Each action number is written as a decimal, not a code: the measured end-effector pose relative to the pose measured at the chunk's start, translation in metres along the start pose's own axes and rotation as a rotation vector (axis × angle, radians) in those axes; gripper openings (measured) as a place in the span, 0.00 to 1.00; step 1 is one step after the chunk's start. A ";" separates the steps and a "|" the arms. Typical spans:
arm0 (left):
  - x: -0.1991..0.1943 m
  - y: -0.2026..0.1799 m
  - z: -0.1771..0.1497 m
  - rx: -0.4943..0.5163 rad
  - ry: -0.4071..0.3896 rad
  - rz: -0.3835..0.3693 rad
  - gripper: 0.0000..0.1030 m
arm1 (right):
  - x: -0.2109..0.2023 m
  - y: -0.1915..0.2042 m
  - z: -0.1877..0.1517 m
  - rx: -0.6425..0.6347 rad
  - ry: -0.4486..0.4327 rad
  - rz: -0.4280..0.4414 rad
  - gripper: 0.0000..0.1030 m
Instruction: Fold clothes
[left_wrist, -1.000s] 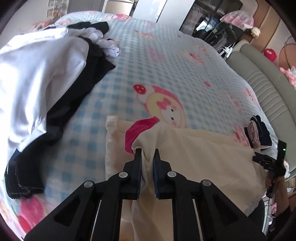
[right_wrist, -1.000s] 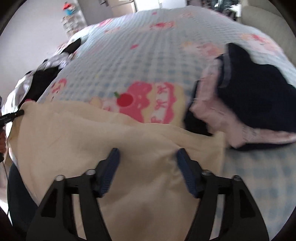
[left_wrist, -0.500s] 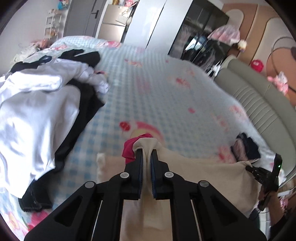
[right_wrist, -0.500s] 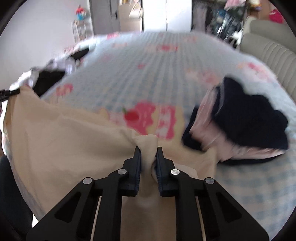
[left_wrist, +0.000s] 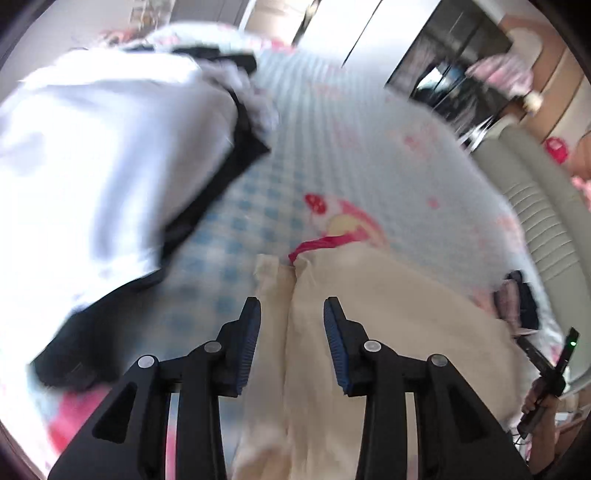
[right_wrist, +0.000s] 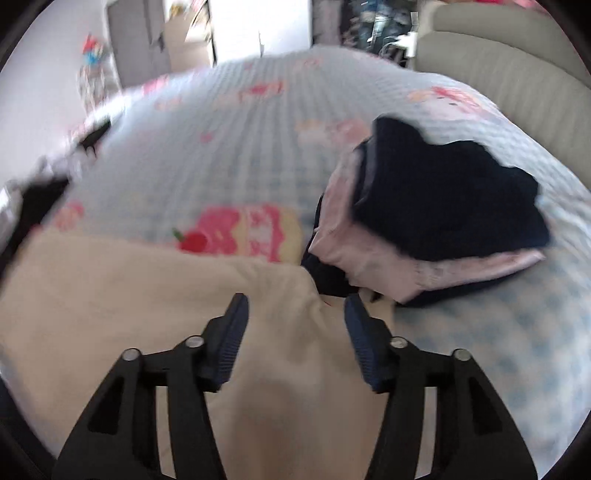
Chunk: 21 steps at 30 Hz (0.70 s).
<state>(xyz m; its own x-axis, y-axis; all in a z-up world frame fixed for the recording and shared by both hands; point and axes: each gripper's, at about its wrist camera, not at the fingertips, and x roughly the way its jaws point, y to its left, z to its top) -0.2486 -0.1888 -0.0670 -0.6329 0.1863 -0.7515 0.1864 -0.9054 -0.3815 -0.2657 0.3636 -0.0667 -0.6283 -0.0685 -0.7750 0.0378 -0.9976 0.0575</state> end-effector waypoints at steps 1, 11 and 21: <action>-0.018 0.002 -0.014 0.014 -0.020 0.008 0.36 | -0.013 -0.002 0.000 0.020 -0.017 0.009 0.56; -0.042 0.009 -0.098 0.016 -0.007 -0.071 0.36 | -0.073 0.001 -0.101 0.230 0.057 0.096 0.63; -0.018 0.027 -0.086 -0.115 0.080 -0.050 0.06 | -0.078 0.016 -0.125 0.177 0.098 -0.043 0.63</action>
<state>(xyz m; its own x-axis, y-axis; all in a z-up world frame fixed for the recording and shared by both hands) -0.1672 -0.1836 -0.1102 -0.5824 0.2644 -0.7687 0.2439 -0.8452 -0.4756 -0.1195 0.3525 -0.0840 -0.5477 -0.0352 -0.8359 -0.1298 -0.9834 0.1265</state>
